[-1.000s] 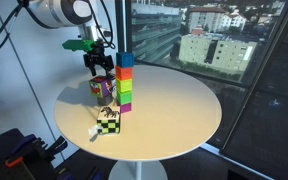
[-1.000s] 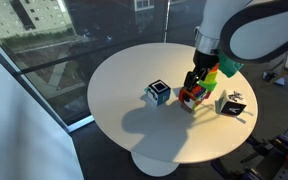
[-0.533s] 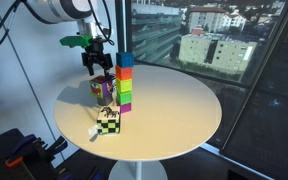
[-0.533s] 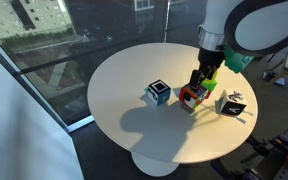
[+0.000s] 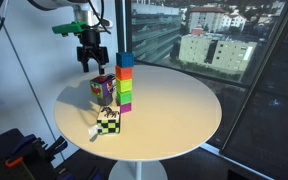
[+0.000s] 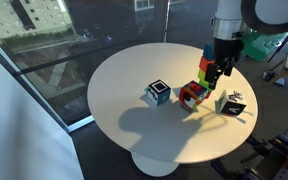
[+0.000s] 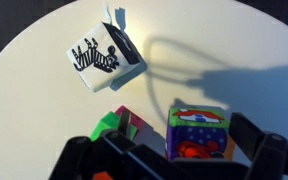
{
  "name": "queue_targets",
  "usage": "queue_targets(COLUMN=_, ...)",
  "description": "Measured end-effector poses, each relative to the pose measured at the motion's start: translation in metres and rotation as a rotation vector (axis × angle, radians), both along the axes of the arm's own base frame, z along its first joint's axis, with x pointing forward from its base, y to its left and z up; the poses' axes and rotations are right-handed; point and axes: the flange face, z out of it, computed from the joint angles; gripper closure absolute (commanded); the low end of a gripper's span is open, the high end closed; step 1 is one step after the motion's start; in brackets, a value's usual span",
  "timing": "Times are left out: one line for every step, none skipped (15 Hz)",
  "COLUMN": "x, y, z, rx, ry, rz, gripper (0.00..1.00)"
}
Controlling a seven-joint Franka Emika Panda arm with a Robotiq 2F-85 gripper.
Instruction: Put the soft orange block on the gray block
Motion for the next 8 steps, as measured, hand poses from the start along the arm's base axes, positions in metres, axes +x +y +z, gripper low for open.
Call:
queue_targets(x=-0.003, y=-0.003, z=0.003, rx=-0.004, ry=0.016, rz=-0.007, gripper=0.00)
queue_targets(x=-0.006, y=-0.005, z=0.006, rx=-0.007, ry=0.027, rz=-0.011, gripper=0.00)
queue_targets(x=-0.007, y=-0.007, z=0.009, rx=-0.008, ry=0.033, rz=-0.014, gripper=0.00)
queue_targets(x=-0.008, y=-0.008, z=0.013, rx=-0.004, ry=0.030, rz=-0.014, gripper=0.00)
queue_targets(x=-0.009, y=-0.010, z=0.016, rx=0.003, ry=0.026, rz=-0.014, gripper=0.00)
queue_targets(x=-0.010, y=-0.012, z=0.019, rx=0.014, ry=0.020, rz=-0.013, gripper=0.00)
queue_targets(x=-0.011, y=-0.013, z=0.023, rx=0.027, ry=0.013, rz=-0.013, gripper=0.00)
queue_targets(x=-0.011, y=-0.015, z=0.026, rx=0.040, ry=0.004, rz=-0.013, gripper=0.00)
